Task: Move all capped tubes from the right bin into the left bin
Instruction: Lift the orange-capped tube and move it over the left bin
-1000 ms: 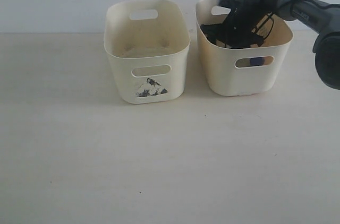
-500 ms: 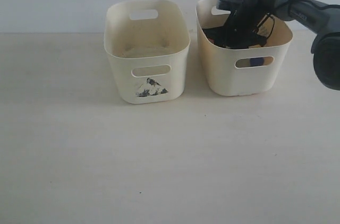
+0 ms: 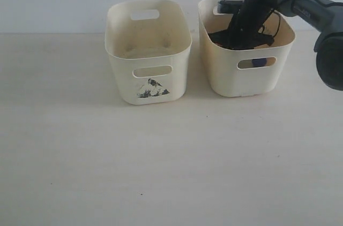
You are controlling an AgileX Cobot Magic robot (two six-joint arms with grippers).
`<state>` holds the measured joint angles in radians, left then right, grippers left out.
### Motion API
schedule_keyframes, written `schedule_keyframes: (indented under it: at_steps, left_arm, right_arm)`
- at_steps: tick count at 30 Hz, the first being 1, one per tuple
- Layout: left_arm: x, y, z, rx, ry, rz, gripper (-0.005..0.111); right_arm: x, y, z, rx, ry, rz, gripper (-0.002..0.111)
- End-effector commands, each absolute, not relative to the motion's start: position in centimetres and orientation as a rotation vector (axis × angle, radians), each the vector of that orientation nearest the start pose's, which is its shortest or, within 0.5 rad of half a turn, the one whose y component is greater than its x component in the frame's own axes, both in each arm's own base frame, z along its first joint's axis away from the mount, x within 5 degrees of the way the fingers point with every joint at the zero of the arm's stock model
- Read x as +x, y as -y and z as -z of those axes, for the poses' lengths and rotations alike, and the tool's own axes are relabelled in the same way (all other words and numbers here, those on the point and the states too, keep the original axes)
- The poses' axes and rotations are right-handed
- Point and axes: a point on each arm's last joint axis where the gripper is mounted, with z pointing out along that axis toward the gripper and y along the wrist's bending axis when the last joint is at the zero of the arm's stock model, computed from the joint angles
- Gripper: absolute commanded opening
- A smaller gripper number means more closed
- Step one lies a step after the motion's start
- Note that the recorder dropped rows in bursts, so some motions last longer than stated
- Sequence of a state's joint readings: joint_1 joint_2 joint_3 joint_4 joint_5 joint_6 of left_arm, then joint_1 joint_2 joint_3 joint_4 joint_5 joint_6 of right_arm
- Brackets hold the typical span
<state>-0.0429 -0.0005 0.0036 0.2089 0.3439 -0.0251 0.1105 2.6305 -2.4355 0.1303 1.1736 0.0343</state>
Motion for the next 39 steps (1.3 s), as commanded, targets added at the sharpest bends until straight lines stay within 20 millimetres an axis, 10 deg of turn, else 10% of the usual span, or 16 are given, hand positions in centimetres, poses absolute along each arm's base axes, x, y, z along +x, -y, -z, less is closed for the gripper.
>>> schedule_keyframes:
  at_steps: [1,9,15,25,33,39]
  left_arm:
    - [5.4,-0.4,-18.3,0.137,-1.813,-0.144,0.004]
    - [5.4,-0.4,-18.3,0.137,-1.813,-0.144,0.004]
    - [5.4,-0.4,-18.3,0.137,-1.813,-0.144,0.004]
    - [5.4,-0.4,-18.3,0.137,-1.813,-0.144,0.004]
    - [5.4,-0.4,-18.3,0.137,-1.813,-0.144,0.004]
    - [5.4,-0.4,-18.3,0.137,-1.813,-0.144,0.004]
  right_arm:
    - [53.3,-7.0,-19.2,-0.154,-2.772,-0.117,0.0]
    - [51.2,-7.1,-29.0,-0.16,-2.584,-0.173,0.0]
    - [49.2,-9.7,-33.5,-0.266,-2.458,-0.543,0.0]
    - [47.1,-17.4,-33.0,-0.609,-2.418,-0.578,0.001]
    - [46.7,-20.5,-30.6,-0.674,-2.473,-0.506,0.058]
    - [46.9,-20.0,-30.4,-0.563,-2.519,-0.461,-0.001]
